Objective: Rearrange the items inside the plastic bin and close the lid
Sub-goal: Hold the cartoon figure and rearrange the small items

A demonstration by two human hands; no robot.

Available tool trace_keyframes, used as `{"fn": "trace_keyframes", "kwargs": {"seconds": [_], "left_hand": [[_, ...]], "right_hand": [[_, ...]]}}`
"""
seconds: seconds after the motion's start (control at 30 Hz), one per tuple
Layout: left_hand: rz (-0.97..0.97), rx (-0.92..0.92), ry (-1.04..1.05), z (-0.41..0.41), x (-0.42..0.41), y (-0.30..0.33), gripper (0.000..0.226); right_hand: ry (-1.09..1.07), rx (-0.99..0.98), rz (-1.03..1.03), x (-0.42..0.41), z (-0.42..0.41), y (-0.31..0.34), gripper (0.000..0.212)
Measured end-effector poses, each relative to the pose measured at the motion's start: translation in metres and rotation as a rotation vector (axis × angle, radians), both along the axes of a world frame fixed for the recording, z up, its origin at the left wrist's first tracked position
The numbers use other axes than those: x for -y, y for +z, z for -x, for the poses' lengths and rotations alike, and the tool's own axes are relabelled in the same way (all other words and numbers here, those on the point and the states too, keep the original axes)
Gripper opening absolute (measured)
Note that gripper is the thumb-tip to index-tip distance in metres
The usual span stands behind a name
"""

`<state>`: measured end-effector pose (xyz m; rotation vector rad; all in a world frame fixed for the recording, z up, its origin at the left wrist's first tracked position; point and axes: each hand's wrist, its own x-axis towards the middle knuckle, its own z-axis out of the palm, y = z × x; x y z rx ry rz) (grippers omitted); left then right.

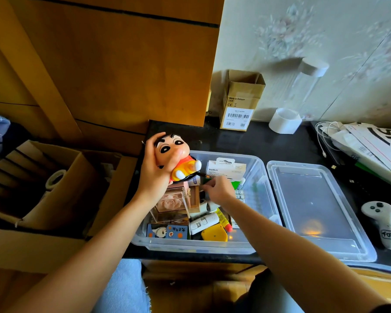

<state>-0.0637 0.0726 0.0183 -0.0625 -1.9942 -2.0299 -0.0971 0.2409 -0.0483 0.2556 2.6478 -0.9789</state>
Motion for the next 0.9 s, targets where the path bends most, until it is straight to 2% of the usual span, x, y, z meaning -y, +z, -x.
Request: {"fn": "trace_keyframes", "kwargs": {"seconds": [0.13,0.2,0.3,0.43,0.63,0.8,0.9], "left_hand": [[-0.005,-0.006,-0.012,0.002,-0.001,-0.003,0.055],[-0.012,-0.005,-0.02,0.003,0.0,-0.003,0.059],[-0.022,-0.003,-0.024,0.003,0.0,-0.004,0.061],[-0.016,-0.005,-0.025,0.002,0.0,-0.004,0.061],[-0.036,-0.005,-0.032,0.002,0.0,-0.004,0.06],[-0.028,-0.006,-0.037,0.003,0.001,-0.005,0.064],[-0.026,-0.008,-0.031,0.003,0.0,-0.005,0.059]], "right_hand": [[0.068,-0.167,-0.15,-0.022,-0.005,0.033,0.017],[0.131,-0.182,-0.204,-0.036,-0.008,0.055,0.016],[0.382,-0.027,-0.395,-0.054,-0.016,0.077,0.019],[0.658,0.127,-0.643,-0.061,-0.039,0.07,0.022],[0.7,0.194,-0.718,-0.06,-0.052,0.046,0.029],[0.789,0.166,-1.01,-0.056,-0.06,0.033,0.023],[0.822,0.154,-1.09,-0.052,-0.056,0.034,0.024]]}}
